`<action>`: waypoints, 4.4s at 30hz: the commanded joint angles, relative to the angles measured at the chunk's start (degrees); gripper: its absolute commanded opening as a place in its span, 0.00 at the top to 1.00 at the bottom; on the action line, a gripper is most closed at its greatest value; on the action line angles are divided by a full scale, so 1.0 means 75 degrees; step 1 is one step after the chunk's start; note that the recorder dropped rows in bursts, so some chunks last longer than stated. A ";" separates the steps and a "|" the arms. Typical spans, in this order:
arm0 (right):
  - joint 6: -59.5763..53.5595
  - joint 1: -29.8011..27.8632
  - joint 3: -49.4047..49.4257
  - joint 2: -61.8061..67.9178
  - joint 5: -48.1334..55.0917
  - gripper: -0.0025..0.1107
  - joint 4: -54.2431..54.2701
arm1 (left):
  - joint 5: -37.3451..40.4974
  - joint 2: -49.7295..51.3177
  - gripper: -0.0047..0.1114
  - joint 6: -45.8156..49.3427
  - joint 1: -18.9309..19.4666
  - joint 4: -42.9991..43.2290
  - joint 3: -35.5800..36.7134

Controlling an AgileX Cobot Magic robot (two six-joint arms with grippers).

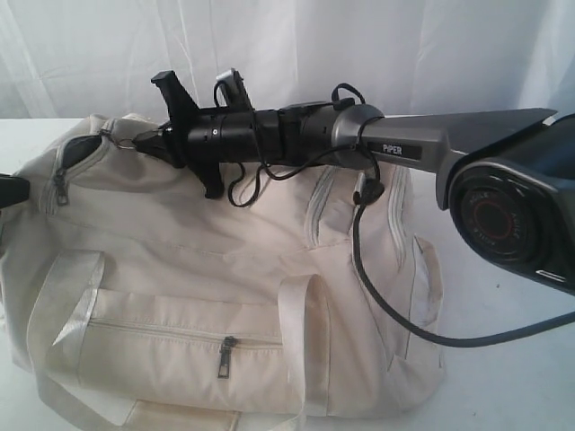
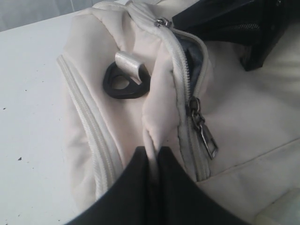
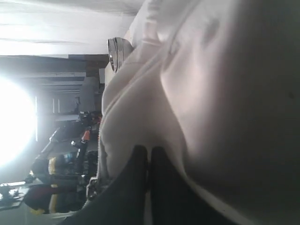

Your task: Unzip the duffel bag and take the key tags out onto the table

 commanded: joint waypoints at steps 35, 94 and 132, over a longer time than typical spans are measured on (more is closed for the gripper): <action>-0.4618 -0.0119 -0.1858 0.0315 -0.3050 0.98 -0.0023 | 0.0249 -0.1291 0.76 0.0443 0.0026 -0.0028 0.0005; -0.4600 -0.0735 -0.1858 0.0193 -0.0514 0.98 -0.0023 | 0.1575 0.2142 0.96 -0.0708 -0.1940 -0.0028 -0.3326; -0.2478 -0.1517 -0.1858 -0.0402 0.1689 0.98 -0.2689 | 0.0465 0.1782 0.96 -0.1222 -0.1120 -0.0028 -0.3326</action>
